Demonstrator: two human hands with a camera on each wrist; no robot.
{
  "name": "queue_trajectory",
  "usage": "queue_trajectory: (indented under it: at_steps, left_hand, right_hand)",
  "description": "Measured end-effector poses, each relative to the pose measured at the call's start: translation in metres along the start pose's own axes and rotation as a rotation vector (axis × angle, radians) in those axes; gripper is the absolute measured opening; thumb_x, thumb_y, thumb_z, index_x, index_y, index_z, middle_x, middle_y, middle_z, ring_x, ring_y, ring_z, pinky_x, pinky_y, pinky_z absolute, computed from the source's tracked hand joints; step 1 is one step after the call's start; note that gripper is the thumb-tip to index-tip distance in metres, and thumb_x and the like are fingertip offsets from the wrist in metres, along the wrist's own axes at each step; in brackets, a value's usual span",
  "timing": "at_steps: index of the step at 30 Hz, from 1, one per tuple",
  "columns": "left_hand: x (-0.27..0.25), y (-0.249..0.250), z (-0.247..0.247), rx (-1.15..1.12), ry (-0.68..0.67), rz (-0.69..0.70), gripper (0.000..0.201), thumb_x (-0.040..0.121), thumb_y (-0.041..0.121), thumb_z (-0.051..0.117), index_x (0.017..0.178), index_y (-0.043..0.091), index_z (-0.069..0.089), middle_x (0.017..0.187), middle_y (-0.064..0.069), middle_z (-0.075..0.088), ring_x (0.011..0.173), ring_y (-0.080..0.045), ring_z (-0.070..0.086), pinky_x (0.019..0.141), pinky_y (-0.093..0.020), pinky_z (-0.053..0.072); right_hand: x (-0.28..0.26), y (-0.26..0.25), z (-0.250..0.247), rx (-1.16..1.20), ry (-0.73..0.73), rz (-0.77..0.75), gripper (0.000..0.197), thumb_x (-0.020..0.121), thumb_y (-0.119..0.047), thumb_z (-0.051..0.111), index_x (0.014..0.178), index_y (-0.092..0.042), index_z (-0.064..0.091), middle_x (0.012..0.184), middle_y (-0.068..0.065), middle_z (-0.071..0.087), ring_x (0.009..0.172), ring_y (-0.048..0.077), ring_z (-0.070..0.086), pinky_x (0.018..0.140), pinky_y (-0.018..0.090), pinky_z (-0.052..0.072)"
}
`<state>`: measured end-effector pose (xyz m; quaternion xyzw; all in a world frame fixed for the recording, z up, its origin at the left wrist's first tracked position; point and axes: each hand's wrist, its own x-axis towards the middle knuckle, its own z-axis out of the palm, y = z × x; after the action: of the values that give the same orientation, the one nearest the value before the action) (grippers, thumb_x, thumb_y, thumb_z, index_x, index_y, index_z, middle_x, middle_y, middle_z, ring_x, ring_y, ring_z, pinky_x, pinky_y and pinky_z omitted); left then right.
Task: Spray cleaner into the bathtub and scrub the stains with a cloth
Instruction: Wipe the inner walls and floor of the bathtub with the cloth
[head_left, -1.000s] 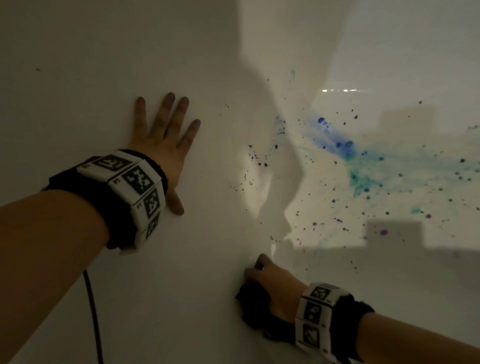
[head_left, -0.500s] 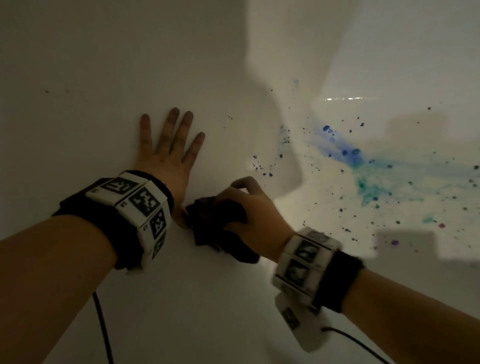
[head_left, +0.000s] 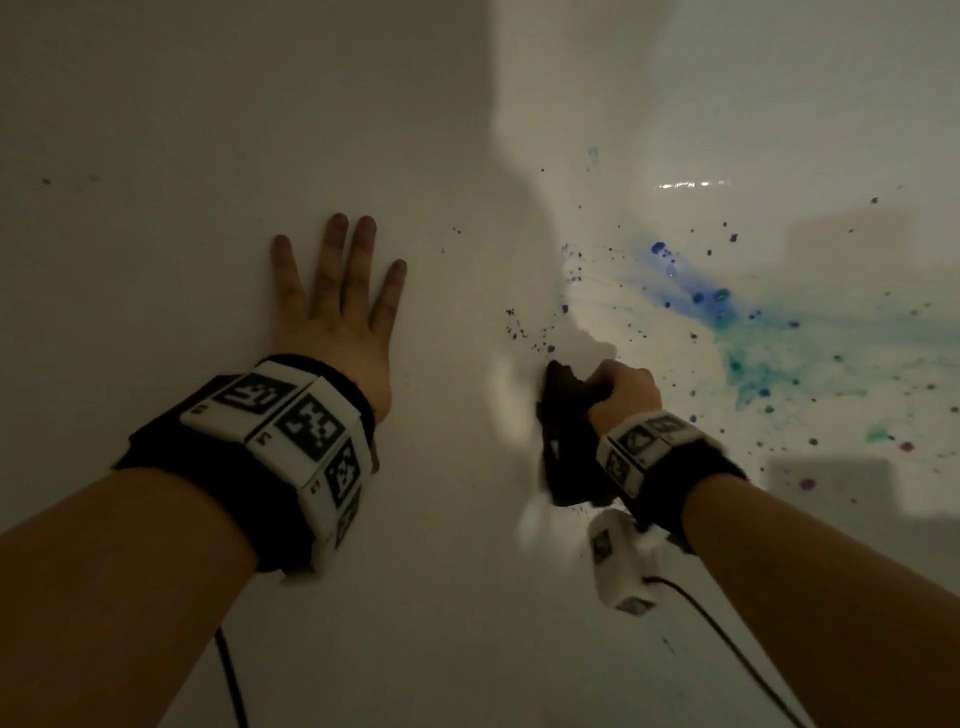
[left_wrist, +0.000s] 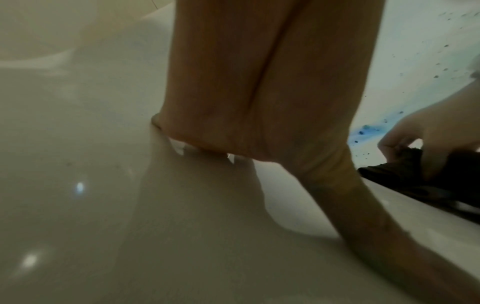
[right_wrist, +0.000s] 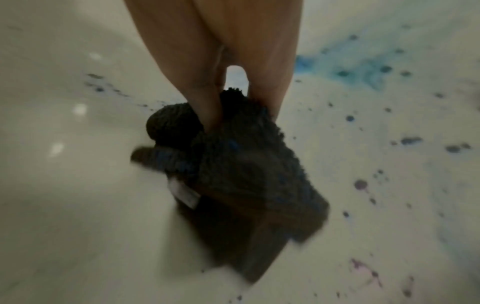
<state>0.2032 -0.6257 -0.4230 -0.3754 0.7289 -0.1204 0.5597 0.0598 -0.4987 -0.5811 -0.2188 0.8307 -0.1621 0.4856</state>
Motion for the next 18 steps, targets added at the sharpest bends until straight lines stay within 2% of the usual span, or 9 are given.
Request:
queue_trajectory:
  at_steps: [3,5,7,8,10,12,15,17,18]
  left_hand:
    - [0.001,0.002,0.000,-0.035,-0.004,0.006,0.130,0.073,0.049,0.067,0.132,0.006,-0.040,0.134,-0.030,-0.046,0.129,-0.048,-0.035,0.102,-0.069,-0.009]
    - [0.000,0.003,-0.002,-0.043,-0.002,0.005,0.131,0.072,0.051,0.067,0.131,0.006,-0.041,0.133,-0.030,-0.046,0.129,-0.048,-0.035,0.102,-0.068,-0.009]
    - [0.001,0.002,-0.001,-0.053,0.004,0.013,0.131,0.072,0.056,0.065,0.131,0.007,-0.041,0.134,-0.030,-0.046,0.129,-0.047,-0.036,0.102,-0.068,-0.011]
    - [0.001,0.001,0.000,-0.068,0.006,0.023,0.127,0.075,0.057,0.062,0.132,0.008,-0.041,0.134,-0.029,-0.046,0.129,-0.046,-0.036,0.102,-0.067,-0.011]
    - [-0.001,-0.001,-0.001,-0.087,0.007,0.029,0.123,0.077,0.059,0.057,0.133,0.011,-0.040,0.135,-0.027,-0.047,0.130,-0.044,-0.037,0.103,-0.066,-0.012]
    - [-0.003,-0.001,-0.002,-0.094,0.003,0.028,0.122,0.077,0.061,0.056,0.135,0.013,-0.039,0.135,-0.025,-0.047,0.130,-0.043,-0.037,0.104,-0.064,-0.013]
    - [-0.003,0.001,-0.006,-0.081,-0.010,0.018,0.122,0.077,0.059,0.057,0.133,0.010,-0.040,0.136,-0.026,-0.046,0.131,-0.043,-0.036,0.104,-0.064,-0.013]
    - [-0.004,0.004,-0.008,-0.074,-0.022,0.010,0.123,0.078,0.055,0.059,0.132,0.008,-0.041,0.136,-0.028,-0.046,0.131,-0.044,-0.035,0.104,-0.065,-0.011]
    - [-0.004,0.005,-0.006,-0.068,-0.022,0.001,0.123,0.078,0.052,0.059,0.132,0.007,-0.041,0.135,-0.028,-0.046,0.131,-0.044,-0.035,0.104,-0.065,-0.011]
  right_hand:
    - [-0.014,-0.005,-0.018,0.051,-0.066,-0.138,0.020,0.075,0.002,0.063,0.081,-0.016,0.059,0.101,0.011,0.060,0.094,0.028,0.056,0.079,0.031,0.041]
    - [-0.041,-0.026,-0.027,0.273,-0.157,-0.261,0.025,0.073,0.001,0.070,0.080,-0.021,0.059,0.094,0.003,0.061,0.096,0.021,0.057,0.085,0.032,0.045]
    - [-0.064,-0.052,-0.022,0.385,-0.177,-0.401,0.027,0.073,-0.005,0.072,0.080,-0.028,0.059,0.100,0.003,0.060,0.099,0.020,0.056,0.090,0.033,0.047]
    - [-0.071,-0.066,-0.014,0.356,-0.163,-0.460,0.025,0.074,-0.007,0.071,0.082,-0.028,0.060,0.104,0.004,0.058,0.100,0.019,0.055,0.091,0.029,0.047]
    - [-0.075,-0.092,0.009,0.275,-0.083,-0.534,0.021,0.076,-0.004,0.066,0.089,-0.019,0.065,0.105,0.003,0.051,0.097,0.016,0.051,0.083,0.008,0.040]
    - [-0.067,-0.109,0.023,0.310,0.003,-0.514,0.019,0.077,0.001,0.060,0.089,-0.011,0.067,0.100,0.003,0.047,0.089,0.015,0.049,0.071,-0.002,0.034]
    - [-0.044,-0.113,0.021,0.368,0.094,-0.442,0.018,0.076,0.002,0.058,0.088,-0.008,0.067,0.096,0.002,0.044,0.077,0.008,0.042,0.066,-0.008,0.030]
    - [-0.022,-0.104,0.012,0.360,0.183,-0.362,0.019,0.078,0.002,0.055,0.091,-0.006,0.066,0.097,0.006,0.045,0.076,0.010,0.041,0.063,-0.005,0.030]
    - [-0.010,-0.099,0.006,0.355,0.234,-0.286,0.017,0.080,0.000,0.055,0.092,-0.007,0.065,0.098,0.008,0.048,0.077,0.013,0.043,0.062,-0.001,0.030]
